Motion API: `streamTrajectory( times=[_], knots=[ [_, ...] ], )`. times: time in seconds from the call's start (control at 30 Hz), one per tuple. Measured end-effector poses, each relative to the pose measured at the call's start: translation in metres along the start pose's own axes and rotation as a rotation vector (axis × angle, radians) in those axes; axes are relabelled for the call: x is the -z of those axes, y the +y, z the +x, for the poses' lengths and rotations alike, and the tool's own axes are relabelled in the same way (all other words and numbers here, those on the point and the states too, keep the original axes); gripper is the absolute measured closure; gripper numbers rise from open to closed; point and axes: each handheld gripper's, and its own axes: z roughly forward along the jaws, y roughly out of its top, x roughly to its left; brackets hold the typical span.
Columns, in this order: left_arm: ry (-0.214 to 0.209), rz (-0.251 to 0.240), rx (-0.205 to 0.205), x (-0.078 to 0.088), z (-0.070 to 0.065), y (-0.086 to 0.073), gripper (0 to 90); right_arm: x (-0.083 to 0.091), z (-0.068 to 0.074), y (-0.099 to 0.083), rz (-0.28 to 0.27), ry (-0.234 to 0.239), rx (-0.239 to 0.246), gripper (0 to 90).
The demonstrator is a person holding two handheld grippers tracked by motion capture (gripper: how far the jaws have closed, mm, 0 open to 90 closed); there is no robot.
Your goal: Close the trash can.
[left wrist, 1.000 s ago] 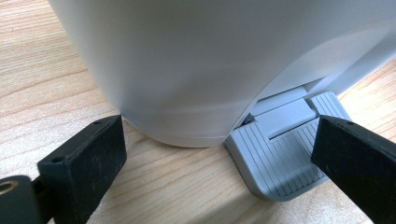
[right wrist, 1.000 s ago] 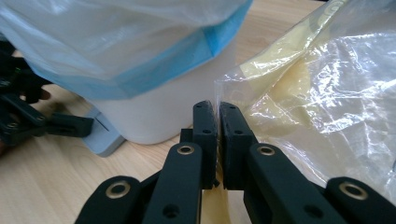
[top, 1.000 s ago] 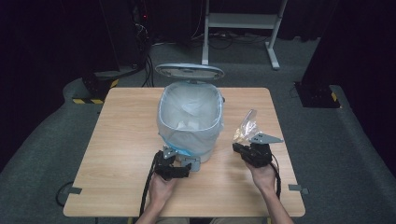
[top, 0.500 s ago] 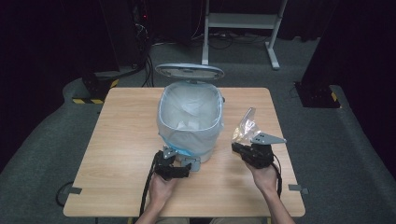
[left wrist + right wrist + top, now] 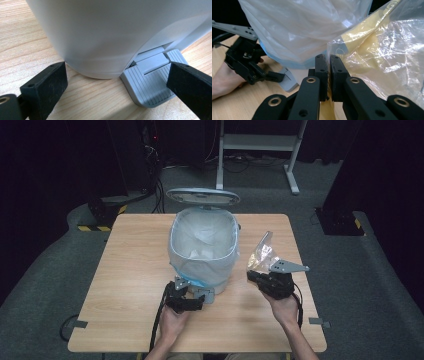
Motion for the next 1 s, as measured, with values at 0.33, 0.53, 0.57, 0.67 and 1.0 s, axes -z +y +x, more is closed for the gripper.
streamTrajectory(
  times=[0.33,0.53,0.57,0.67,1.0],
  knots=[
    [0.0,0.0,0.0,0.0,0.0,0.0,3.3,0.006,0.006,0.013,-0.014,0.031,0.007,86.2],
    [0.0,0.0,0.0,0.0,0.0,0.0,3.3,0.009,0.008,0.019,-0.023,0.041,0.005,86.2],
    [0.0,0.0,0.0,0.0,0.0,0.0,3.3,0.011,0.008,0.022,-0.028,0.044,0.004,86.2],
    [0.0,0.0,0.0,0.0,0.0,0.0,3.3,0.014,0.009,0.025,-0.032,0.049,0.007,86.2],
    [0.0,0.0,0.0,0.0,0.0,0.0,3.3,0.019,0.011,0.041,-0.052,0.076,-0.005,86.2]
  ],
)
